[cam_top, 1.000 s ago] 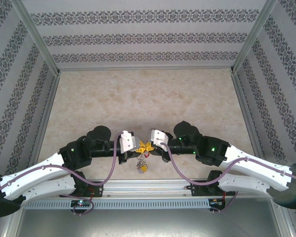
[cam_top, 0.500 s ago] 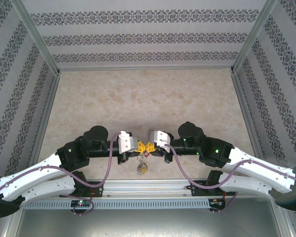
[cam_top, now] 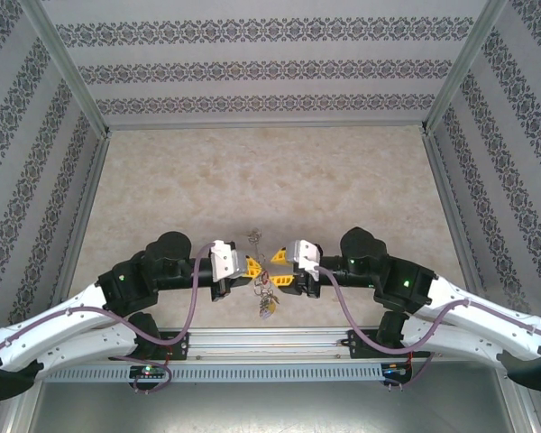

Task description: Put the keys on the keyring

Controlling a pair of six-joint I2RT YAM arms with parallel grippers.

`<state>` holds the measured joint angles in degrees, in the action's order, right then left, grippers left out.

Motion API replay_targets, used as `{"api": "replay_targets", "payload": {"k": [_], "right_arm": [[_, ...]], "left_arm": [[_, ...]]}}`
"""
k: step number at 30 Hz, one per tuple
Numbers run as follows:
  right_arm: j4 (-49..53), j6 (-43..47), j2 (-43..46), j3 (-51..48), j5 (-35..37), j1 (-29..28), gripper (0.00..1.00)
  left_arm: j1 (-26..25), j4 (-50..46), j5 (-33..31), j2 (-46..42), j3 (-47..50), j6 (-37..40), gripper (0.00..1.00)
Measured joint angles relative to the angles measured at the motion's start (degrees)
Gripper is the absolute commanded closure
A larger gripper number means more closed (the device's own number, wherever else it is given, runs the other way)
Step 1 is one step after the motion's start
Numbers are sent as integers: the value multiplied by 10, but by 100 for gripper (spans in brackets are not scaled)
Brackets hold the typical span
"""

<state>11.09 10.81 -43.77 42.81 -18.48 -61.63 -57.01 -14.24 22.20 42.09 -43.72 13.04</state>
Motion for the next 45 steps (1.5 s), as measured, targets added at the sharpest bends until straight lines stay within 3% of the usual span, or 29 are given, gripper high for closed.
{"api": "replay_targets", "payload": {"k": [7,19,31,45], "right_arm": [[-5,-19,24,-33,11,0,59],[-19,-21,-26,-33,7,0,53],[-59,-19,-33,-33,-34,0,50],[-84,-21,-63,-37,-45,0,64]], "left_arm": [[0,1,11,-12,0,0,100],[0,1,30,-14,0,-8,100],[0,1,32,-16,0,-13,100],[0,12,32,-15,10,-14,100]]}}
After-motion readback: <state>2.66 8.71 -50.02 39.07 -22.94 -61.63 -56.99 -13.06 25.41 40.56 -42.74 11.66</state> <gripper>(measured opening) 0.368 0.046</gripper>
